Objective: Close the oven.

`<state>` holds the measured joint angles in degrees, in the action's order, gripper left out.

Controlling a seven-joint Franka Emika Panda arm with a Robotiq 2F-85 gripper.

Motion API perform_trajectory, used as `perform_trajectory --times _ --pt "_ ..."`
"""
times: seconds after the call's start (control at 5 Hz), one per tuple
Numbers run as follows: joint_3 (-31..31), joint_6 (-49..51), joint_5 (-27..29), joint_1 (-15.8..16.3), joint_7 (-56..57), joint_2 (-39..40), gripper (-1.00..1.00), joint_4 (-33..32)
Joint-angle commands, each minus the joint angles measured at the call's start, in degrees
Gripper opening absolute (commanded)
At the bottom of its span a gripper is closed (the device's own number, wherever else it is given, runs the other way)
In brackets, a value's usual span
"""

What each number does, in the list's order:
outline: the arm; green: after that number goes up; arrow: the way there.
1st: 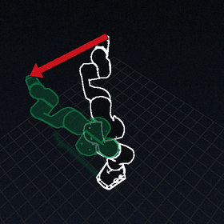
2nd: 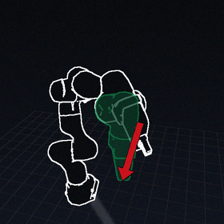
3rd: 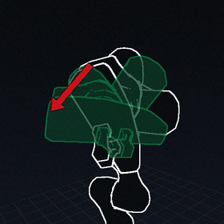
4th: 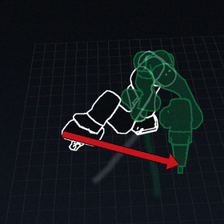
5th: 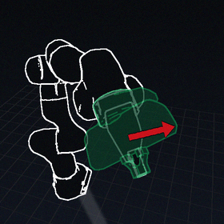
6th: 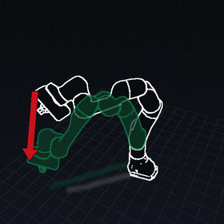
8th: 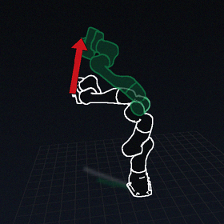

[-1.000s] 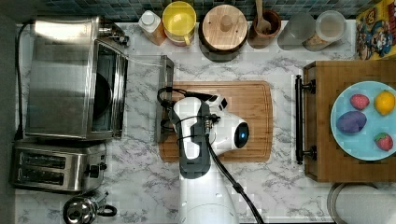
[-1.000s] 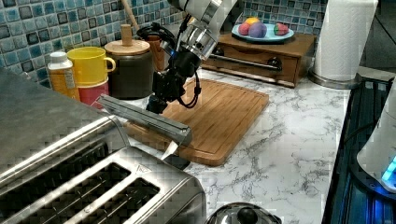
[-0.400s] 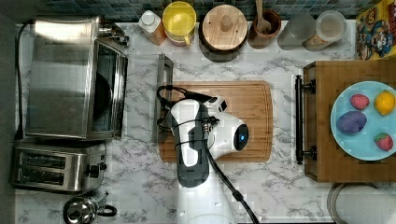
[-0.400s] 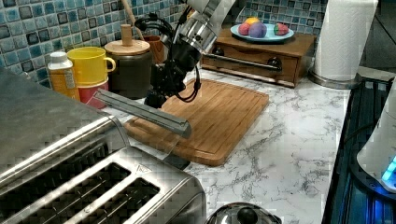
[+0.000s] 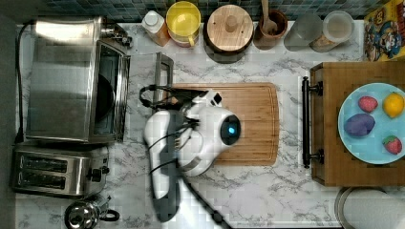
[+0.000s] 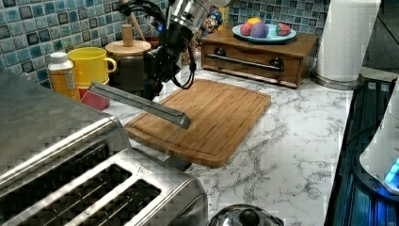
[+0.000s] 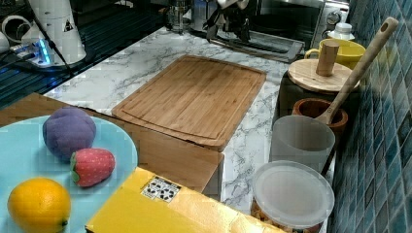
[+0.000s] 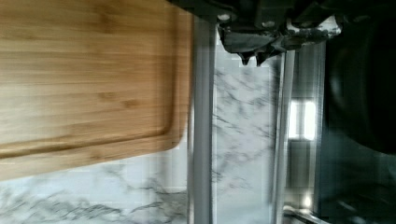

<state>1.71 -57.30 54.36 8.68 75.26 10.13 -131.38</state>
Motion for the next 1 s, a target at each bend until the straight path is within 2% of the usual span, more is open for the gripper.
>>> perform_trajectory --times 0.2,0.4,0.6,0.8,1.0 --pt "4.3 -0.9 -30.9 17.1 -32.9 3.0 -1.00 16.7" --pt "6.5 -3.3 -26.2 14.8 -31.5 -0.8 -1.00 14.5" --pt "6.7 -6.4 -26.0 15.3 -32.3 -5.9 -1.00 11.8" --pt "8.1 -3.3 -31.0 14.7 -35.0 -7.8 -1.00 13.0" --pt "9.5 -3.6 -36.3 15.8 -39.5 -8.0 -1.00 13.4"
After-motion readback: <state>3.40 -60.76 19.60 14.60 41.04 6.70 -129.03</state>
